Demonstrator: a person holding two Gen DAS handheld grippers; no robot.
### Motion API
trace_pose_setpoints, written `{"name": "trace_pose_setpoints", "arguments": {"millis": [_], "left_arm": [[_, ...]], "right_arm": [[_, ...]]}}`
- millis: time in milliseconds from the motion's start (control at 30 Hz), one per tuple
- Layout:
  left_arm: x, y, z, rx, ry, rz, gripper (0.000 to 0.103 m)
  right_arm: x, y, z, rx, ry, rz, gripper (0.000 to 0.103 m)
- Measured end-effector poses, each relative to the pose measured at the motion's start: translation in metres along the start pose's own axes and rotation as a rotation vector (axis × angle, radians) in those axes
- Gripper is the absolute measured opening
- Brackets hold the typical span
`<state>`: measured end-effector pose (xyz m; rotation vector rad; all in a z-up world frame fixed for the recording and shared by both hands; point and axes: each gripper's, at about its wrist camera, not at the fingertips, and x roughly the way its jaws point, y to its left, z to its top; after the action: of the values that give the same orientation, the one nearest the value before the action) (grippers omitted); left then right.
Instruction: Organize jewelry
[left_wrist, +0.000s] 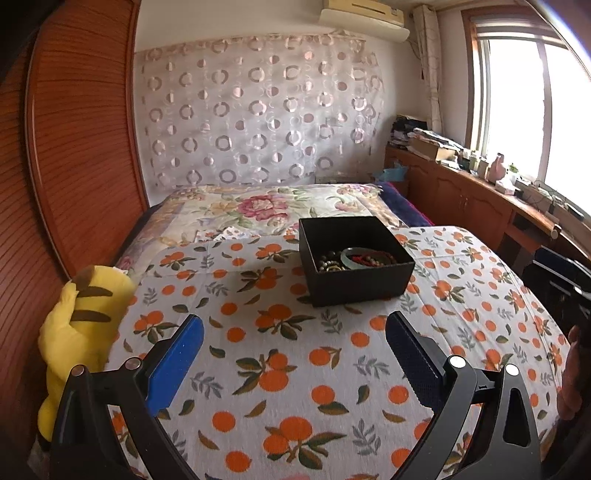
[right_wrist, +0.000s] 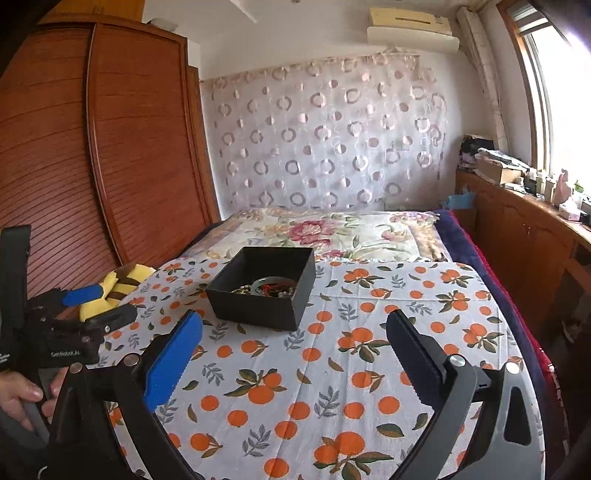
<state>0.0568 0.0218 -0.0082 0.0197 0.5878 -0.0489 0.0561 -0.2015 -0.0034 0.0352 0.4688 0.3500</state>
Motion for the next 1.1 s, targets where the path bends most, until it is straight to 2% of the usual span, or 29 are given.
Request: {"name": "trace_pose_setpoints", "arguments": {"millis": [233,667,1100], "left_arm": [[-0.003,-0.003,-0.004,-0.003,-0.007,-0.004,0.095],[-0.011,-0.008,-0.005,0.001,-0.033,0.028,0.095],[-0.012,-0.008,-0.002,-0.001,-0.038,0.020,0.095]], "right_arm": [[-0.002,0.001,-0.002,-0.012,-0.001,-0.028,0.100],[0.000,0.001,-0.003,0.000,-0.003,-0.029,0.100],[0.000,0.000,-0.003,0.002,-0.001,-0.026,0.100]]}}
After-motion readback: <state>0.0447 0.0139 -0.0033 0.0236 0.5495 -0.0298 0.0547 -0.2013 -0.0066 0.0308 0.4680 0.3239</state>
